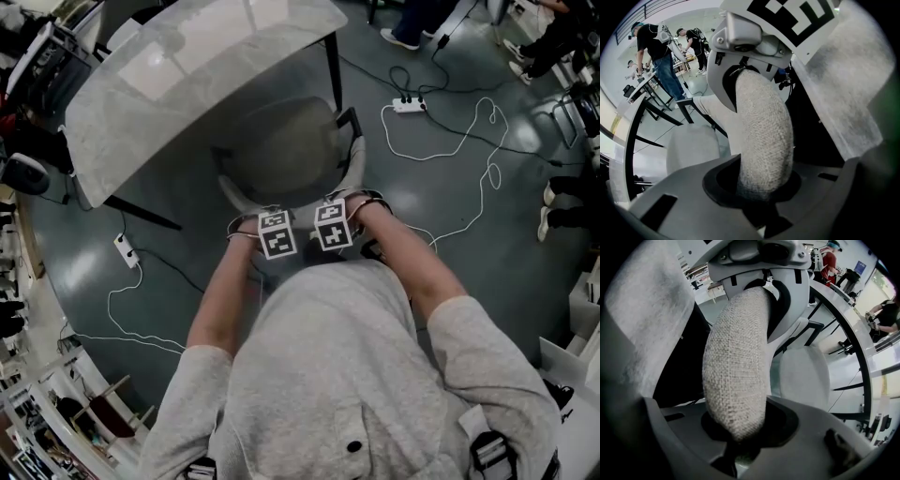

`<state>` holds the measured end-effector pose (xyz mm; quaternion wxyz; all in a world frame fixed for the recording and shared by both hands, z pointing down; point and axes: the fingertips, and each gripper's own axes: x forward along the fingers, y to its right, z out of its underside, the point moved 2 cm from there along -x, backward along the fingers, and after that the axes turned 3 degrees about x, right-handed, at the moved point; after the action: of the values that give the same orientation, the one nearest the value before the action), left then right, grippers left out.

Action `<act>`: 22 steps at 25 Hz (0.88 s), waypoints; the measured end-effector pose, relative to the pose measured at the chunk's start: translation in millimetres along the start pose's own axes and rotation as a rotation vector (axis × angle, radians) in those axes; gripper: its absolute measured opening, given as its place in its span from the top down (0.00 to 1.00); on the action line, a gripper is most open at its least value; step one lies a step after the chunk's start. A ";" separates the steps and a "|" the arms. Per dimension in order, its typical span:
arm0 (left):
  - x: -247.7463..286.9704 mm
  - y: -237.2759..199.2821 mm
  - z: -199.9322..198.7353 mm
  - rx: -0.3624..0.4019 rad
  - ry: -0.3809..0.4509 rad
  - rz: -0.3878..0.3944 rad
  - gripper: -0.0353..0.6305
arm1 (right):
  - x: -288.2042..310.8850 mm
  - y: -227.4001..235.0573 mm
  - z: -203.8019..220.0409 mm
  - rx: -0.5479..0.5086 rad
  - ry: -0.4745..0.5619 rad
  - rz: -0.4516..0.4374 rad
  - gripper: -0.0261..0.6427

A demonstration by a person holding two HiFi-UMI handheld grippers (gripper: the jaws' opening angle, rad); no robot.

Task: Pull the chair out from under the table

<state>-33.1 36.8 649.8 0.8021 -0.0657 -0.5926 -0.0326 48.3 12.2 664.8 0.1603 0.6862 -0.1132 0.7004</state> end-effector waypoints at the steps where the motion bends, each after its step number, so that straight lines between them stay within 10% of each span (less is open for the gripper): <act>1: 0.7 1.6 0.5 0.000 0.000 -0.001 0.81 | 0.7 -1.4 -0.7 0.000 0.000 0.001 0.82; 22: 7.7 62.6 -6.5 0.020 0.007 0.005 0.81 | 5.2 -63.3 -9.5 0.026 0.006 0.013 0.82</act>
<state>-16.6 97.9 651.1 0.8048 -0.0589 -0.5900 -0.0250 63.5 74.6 665.8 0.1471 0.6854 -0.1077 0.7049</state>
